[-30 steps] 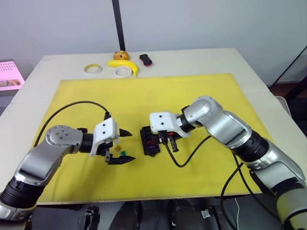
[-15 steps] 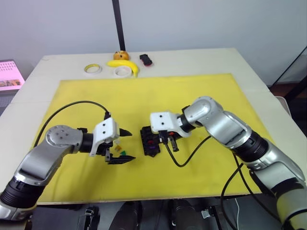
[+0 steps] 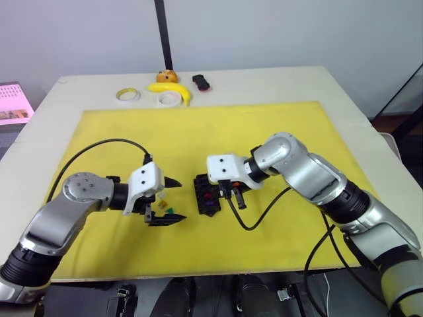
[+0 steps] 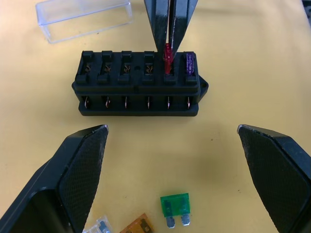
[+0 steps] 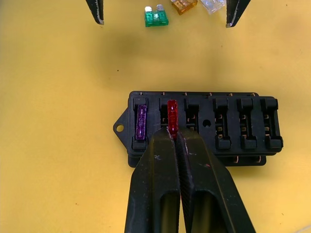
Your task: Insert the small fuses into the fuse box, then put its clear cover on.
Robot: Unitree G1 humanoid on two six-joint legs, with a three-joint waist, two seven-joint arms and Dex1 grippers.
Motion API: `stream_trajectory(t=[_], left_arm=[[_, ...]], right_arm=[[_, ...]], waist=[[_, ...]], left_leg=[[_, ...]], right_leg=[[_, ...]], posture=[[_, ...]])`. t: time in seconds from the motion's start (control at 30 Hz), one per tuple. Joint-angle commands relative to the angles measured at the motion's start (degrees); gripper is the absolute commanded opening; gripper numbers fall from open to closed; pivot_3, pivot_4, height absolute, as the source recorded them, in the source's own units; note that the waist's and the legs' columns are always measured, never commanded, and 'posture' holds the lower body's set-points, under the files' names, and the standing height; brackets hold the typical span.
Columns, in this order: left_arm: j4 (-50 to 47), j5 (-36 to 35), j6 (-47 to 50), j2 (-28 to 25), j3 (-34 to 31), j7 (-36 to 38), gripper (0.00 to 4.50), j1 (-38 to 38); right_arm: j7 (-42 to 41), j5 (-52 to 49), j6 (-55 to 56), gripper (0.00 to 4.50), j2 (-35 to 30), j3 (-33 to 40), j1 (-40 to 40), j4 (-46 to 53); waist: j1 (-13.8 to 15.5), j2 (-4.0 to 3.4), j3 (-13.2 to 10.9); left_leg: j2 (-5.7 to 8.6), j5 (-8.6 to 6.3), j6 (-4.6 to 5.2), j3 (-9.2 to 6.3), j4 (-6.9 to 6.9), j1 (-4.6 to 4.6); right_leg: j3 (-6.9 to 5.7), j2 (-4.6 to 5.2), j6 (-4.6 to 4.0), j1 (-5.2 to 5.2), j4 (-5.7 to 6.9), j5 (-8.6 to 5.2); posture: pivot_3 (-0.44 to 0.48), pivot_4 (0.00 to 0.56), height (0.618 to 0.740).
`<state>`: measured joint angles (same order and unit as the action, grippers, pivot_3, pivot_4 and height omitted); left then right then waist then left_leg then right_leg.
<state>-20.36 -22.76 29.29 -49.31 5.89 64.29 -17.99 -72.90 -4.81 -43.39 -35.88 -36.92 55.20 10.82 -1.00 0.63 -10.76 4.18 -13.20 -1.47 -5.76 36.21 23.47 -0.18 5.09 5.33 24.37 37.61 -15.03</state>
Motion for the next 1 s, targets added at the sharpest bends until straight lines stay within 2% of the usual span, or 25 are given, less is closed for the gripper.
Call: stream_trajectory(t=[0.03, 1.0], left_arm=[[-0.68, 0.49, -1.36, 0.03, -0.11, 0.15, 4.48, -0.72], [-1.31, 0.85, 0.0, 0.47, 0.22, -0.21, 4.48, -1.62]], right_arm=[[-0.1, -0.3, 0.29, 0.0, 0.71, 1.87, 1.47, 1.68], [0.86, 0.73, -0.03, 0.0, 0.63, 0.93, -0.06, 2.07]], waist=[[-0.02, 0.0, 0.0], [-0.06, 0.0, 0.0]], left_leg=[[0.0, 0.0, 0.0, 0.0, 0.0, 0.0], [0.0, 0.0, 0.0, 0.0, 0.01, 0.0]], right_leg=[[0.0, 0.0, 0.0, 0.0, 0.0, 0.0], [0.0, -0.01, 0.0, 0.0, 0.03, 0.0]], posture=[[0.0, 0.15, 0.74], [0.0, 0.15, 0.74]])
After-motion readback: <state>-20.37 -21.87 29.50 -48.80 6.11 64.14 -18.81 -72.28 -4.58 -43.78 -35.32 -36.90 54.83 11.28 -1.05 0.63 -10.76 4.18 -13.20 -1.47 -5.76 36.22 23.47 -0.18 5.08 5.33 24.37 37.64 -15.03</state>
